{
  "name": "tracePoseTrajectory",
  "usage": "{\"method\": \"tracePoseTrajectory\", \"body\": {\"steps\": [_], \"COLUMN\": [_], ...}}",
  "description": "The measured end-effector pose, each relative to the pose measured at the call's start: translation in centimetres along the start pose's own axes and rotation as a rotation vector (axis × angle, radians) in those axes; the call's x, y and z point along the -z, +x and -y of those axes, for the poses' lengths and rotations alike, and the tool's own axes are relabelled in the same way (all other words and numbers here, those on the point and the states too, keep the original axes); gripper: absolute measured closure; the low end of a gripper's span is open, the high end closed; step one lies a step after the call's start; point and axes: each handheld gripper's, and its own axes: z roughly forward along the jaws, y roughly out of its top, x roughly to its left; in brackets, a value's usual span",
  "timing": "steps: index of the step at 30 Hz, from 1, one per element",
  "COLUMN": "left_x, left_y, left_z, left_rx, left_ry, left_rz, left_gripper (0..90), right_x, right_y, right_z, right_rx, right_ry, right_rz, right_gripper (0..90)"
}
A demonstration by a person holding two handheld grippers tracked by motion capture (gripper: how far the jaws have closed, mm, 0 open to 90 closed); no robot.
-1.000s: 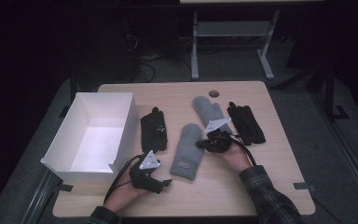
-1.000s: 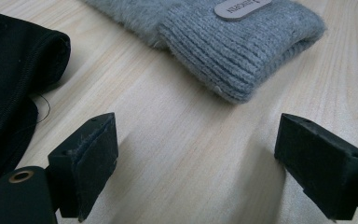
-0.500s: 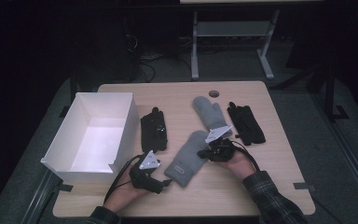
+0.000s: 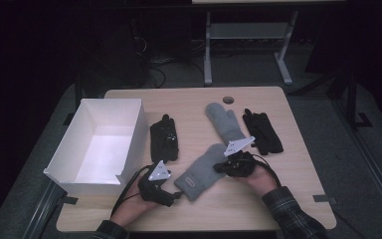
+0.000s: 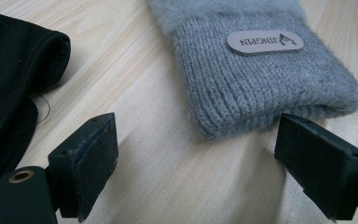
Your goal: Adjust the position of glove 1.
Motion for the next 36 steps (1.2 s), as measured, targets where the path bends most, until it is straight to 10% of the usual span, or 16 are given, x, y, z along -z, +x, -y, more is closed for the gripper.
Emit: {"method": "tracePoseTrajectory", "body": {"steps": [6,16,25,36], "left_x": [0.0,0.0,0.0,0.0], "left_y": [0.0,0.0,0.0,0.0], "left_z": [0.0,0.0,0.0,0.0], "left_rx": [0.002,0.002,0.003,0.006], "left_ry": [0.0,0.0,0.0,-0.001], "left_rz": [0.001,0.0,0.0,0.002], "left_gripper": [12.7,12.6,12.7,12.7], "right_x": [2.6,4.9,3.5,1.4], "right_y": [-0.8,-6.2,-10.4,-11.1], "right_z": [1.5,0.7,-0.7,-0.5], "right_rx": [-0.044,-0.121,-0.204,-0.202], "right_ry": [-0.052,-0.077,-0.081,0.006], "right_rz": [0.072,0.198,0.233,0.251], "right_gripper": [73.0,90.0,90.0,90.0]}}
